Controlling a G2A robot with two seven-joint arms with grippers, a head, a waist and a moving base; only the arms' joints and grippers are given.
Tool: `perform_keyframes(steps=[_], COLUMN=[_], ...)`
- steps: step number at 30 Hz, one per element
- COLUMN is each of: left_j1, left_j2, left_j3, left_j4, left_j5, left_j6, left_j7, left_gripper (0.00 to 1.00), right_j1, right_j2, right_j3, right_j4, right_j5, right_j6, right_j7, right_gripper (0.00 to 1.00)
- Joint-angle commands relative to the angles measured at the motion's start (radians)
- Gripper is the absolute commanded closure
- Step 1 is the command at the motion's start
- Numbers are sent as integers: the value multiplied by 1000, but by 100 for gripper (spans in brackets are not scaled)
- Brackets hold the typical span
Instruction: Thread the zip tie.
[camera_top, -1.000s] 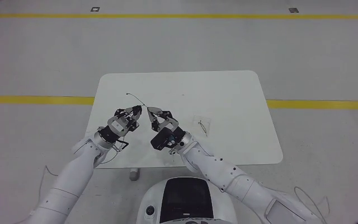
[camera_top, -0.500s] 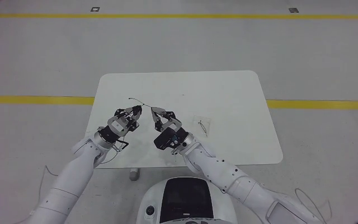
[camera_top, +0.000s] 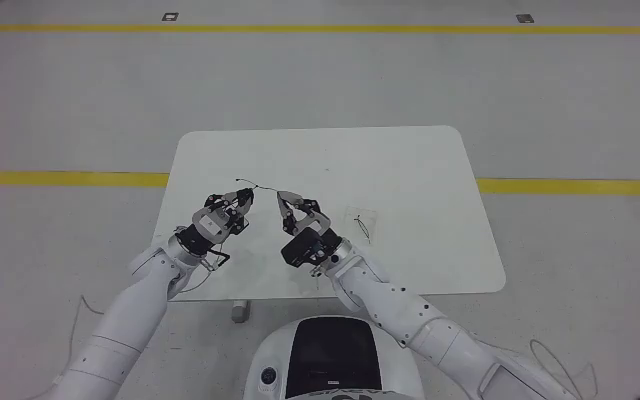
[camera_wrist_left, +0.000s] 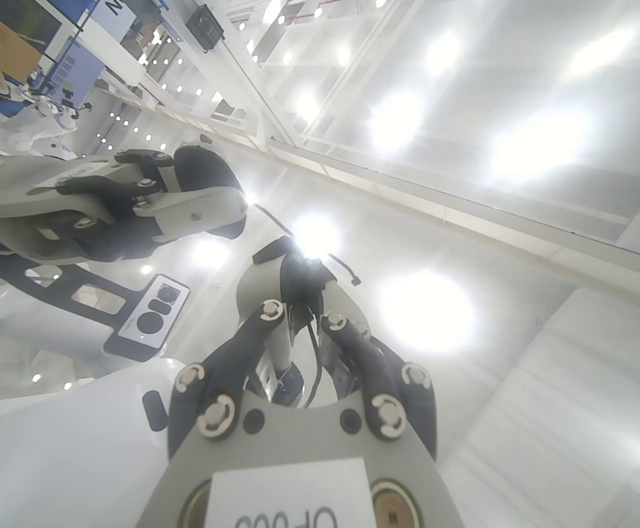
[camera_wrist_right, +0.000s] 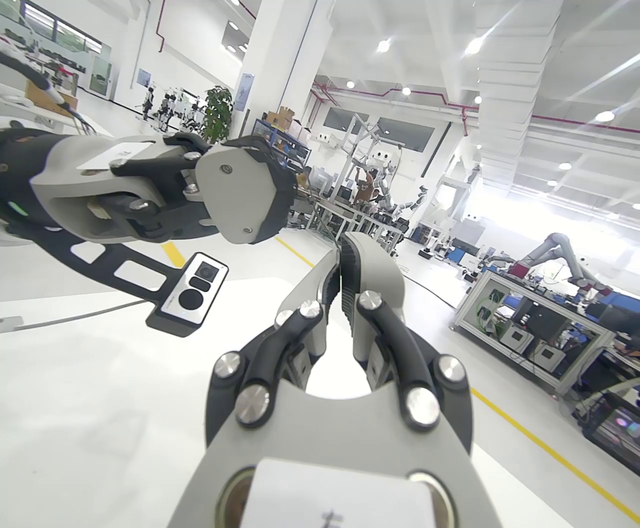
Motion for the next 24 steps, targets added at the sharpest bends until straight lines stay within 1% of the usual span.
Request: perform_keyframes(steps=[1, 24], left_j1=[0, 0], left_j2=[0, 0], left_j3=[0, 0], left_j4=[0, 0], left_j5=[0, 0], left_j6=[0, 0], left_j7=[0, 0], left_gripper=[100, 100], right_j1=[0, -19], right_j2=[1, 17], right_j3=[0, 17], right_j4=[-1, -13], right_j5=[0, 0], right_j6=[-1, 0], right_j7=[1, 11], right_gripper=[100, 100])
